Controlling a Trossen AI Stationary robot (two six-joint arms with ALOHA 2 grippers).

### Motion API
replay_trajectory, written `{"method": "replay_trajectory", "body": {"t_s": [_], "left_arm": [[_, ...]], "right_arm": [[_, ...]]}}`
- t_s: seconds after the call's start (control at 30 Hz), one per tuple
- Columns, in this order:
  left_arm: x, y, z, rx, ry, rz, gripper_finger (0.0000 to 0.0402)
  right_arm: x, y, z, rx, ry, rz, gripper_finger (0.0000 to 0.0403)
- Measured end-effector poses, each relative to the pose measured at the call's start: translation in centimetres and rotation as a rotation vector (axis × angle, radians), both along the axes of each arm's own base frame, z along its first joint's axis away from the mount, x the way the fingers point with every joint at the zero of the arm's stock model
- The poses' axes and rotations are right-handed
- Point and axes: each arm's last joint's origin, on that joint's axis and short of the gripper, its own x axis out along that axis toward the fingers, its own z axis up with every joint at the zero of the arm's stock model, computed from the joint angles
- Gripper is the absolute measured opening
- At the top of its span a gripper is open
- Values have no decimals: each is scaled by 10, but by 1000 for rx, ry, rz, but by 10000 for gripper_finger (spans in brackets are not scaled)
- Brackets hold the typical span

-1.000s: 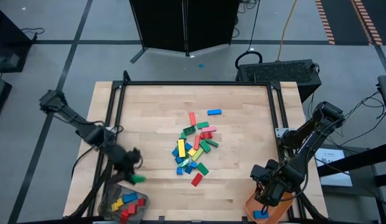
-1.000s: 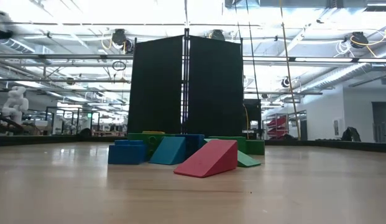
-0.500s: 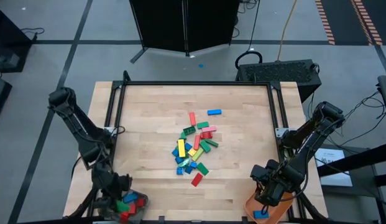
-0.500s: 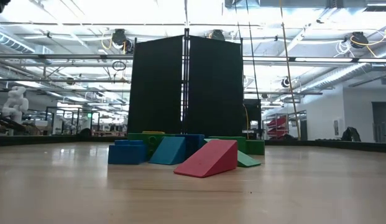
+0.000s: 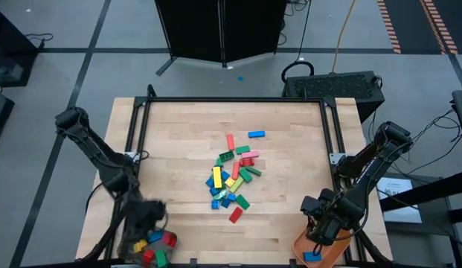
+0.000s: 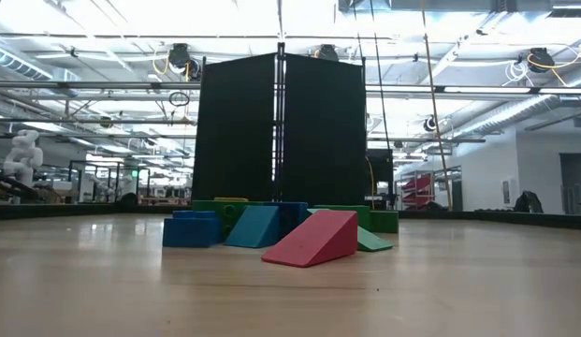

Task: Sort blocks by size
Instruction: Put the green semicircle block into the black bin

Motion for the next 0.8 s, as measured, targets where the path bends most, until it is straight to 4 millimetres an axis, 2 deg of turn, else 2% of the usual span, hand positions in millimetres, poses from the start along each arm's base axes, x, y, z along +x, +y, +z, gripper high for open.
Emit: {"method": "replay_trajectory", "body": {"t_s": [0.13,0.23,0.33,0.47,0.6,0.7,0.8], "left_arm": [[22,40,14,355,-133,148,207],[41,73,26,631,-255,442,200],[62,102,37,708,-362,691,198],[94,125,34,785,-471,681,198],[121,150,16,739,-425,774,198],[134,167,-6,572,-267,870,198],[144,178,-27,404,-131,884,198]], "right_arm": [[0,0,0,-2,2,0,276],[0,0,0,-4,0,0,276],[0,-1,0,-14,-13,-17,276],[1,-2,0,-44,-55,-44,276],[1,-2,0,-47,-59,-47,276],[2,-2,0,-47,-59,-54,276],[2,-2,0,-48,-61,-54,276]]}}
